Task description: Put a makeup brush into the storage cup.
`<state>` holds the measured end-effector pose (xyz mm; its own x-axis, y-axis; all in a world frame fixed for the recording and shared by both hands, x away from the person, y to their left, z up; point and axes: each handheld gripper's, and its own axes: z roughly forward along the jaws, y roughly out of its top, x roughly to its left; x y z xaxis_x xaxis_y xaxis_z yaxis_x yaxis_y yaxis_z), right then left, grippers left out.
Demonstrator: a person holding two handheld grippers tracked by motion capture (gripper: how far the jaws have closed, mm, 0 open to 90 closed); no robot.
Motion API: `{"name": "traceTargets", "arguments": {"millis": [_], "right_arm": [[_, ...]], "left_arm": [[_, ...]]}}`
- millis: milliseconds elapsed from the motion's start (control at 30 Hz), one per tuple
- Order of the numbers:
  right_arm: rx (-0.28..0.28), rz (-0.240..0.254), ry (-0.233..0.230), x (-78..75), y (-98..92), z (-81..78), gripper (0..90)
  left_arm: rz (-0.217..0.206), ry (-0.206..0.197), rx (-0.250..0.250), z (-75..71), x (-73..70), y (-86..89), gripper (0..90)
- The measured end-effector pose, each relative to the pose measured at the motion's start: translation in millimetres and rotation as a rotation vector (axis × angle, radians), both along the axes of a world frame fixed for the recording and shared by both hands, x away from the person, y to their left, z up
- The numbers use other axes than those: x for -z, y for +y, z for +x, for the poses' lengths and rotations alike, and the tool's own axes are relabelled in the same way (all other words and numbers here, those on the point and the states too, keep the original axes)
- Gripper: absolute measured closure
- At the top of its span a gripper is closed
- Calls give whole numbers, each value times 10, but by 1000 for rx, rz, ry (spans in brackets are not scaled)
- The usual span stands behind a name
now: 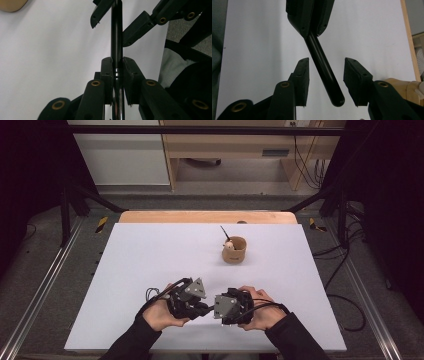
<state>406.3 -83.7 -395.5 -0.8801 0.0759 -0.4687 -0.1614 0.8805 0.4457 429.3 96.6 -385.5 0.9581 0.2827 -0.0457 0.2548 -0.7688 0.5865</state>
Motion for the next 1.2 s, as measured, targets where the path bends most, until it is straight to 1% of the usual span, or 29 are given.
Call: {"name": "traceTargets", "arguments": {"millis": [33,100,133,167,200,267,300,367,433,567,700,800,1067,1133,1167,1200], "right_arm": [[-8,-6,1,-3,1,4,580],[-11,-6,-4,0,3,0,593],[-9,-1,1,1,7,-4,598],[-24,-10,-7,-1,5,2,605],[-21,-11,-6,2,9,-5,614],[-32,-26,-7,11,15,-7,623],[-32,-27,-8,14,18,-9,630],[-45,-38,-10,20,23,-9,646],[-44,-37,-8,27,26,-16,666],[-59,-42,-6,26,26,-15,700],[-65,-43,-11,23,29,-18,707],[-77,-53,-7,19,29,-17,713],[-91,-60,-14,12,21,-19,723],[-80,-49,-12,14,19,-24,725],[-80,-50,-7,11,18,-23,727],[-84,-52,-12,11,16,-22,728]], "left_arm": [[-3,3,-1,-3,-3,-3,791],[4,0,5,-2,-15,-3,791],[2,-1,7,-2,-15,-5,791],[-2,3,4,-6,-15,-10,791],[2,4,6,-7,-19,-13,791],[-4,7,7,-13,-17,-21,791],[-14,17,-1,-25,-17,-31,791],[14,0,23,-9,-35,-21,791],[3,7,16,-22,-31,-30,791],[1,10,20,-30,-30,-34,791],[5,9,24,-29,-32,-31,791],[9,10,27,-31,-31,-37,791],[-5,9,25,-32,-34,-37,790],[-6,8,26,-29,-40,-32,789],[-6,8,26,-28,-40,-31,788],[-8,8,25,-27,-40,-30,787]]}}
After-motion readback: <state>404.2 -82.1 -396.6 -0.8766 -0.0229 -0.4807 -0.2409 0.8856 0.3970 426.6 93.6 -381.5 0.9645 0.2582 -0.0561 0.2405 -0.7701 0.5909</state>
